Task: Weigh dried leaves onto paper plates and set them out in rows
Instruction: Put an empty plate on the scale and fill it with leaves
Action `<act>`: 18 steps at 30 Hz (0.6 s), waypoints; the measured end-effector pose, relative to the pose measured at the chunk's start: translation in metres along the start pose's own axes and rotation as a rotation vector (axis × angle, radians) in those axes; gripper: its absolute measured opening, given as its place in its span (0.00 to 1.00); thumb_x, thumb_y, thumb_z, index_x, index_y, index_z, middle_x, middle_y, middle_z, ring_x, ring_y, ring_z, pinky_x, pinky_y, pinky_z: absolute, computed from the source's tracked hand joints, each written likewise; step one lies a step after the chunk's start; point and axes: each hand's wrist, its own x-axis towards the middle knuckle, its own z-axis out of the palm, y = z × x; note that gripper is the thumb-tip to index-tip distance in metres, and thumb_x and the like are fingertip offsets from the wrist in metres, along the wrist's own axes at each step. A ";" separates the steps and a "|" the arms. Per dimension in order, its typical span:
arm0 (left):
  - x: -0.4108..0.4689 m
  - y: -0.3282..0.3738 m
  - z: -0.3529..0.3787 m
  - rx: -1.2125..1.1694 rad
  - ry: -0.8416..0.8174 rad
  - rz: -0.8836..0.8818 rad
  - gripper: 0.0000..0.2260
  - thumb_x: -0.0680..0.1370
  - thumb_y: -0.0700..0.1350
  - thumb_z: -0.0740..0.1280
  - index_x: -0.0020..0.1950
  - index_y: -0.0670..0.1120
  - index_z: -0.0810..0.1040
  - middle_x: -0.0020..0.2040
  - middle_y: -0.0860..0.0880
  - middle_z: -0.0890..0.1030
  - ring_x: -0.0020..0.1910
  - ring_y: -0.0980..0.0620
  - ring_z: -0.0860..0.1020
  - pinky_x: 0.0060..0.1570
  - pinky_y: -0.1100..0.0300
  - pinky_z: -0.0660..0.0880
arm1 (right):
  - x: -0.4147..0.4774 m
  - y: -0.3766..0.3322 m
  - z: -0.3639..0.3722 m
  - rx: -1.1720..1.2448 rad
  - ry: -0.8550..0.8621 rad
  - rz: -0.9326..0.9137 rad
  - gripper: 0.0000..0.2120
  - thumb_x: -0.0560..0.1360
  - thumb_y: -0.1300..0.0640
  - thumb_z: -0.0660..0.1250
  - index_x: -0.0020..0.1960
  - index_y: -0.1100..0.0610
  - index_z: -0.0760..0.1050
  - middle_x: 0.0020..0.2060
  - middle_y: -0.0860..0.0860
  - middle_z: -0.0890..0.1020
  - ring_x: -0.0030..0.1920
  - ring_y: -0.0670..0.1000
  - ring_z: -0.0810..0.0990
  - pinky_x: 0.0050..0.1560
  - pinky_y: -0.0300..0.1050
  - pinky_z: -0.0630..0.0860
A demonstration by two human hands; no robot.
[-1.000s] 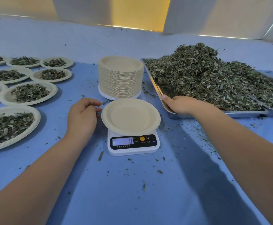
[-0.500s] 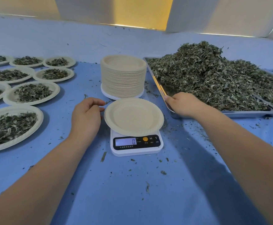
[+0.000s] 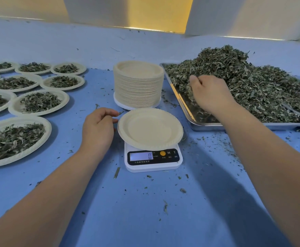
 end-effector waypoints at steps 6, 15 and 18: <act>-0.002 0.002 -0.001 -0.001 -0.012 0.003 0.17 0.70 0.42 0.56 0.45 0.52 0.84 0.46 0.50 0.86 0.49 0.52 0.85 0.54 0.46 0.83 | -0.021 -0.067 0.000 0.176 -0.060 -0.156 0.25 0.84 0.43 0.53 0.32 0.53 0.66 0.27 0.48 0.72 0.28 0.47 0.69 0.30 0.45 0.59; -0.002 0.001 -0.003 0.013 -0.019 0.006 0.15 0.70 0.42 0.58 0.41 0.54 0.84 0.44 0.48 0.86 0.48 0.50 0.85 0.56 0.39 0.81 | -0.055 -0.093 0.017 0.026 -0.408 -0.301 0.25 0.82 0.37 0.56 0.42 0.56 0.76 0.33 0.51 0.77 0.37 0.50 0.76 0.41 0.49 0.72; -0.002 0.002 -0.002 0.013 -0.012 0.004 0.15 0.71 0.41 0.57 0.43 0.52 0.84 0.45 0.48 0.85 0.47 0.50 0.85 0.56 0.39 0.81 | -0.055 -0.089 0.008 0.126 -0.295 -0.270 0.25 0.82 0.39 0.57 0.39 0.58 0.72 0.29 0.50 0.71 0.30 0.49 0.70 0.35 0.46 0.66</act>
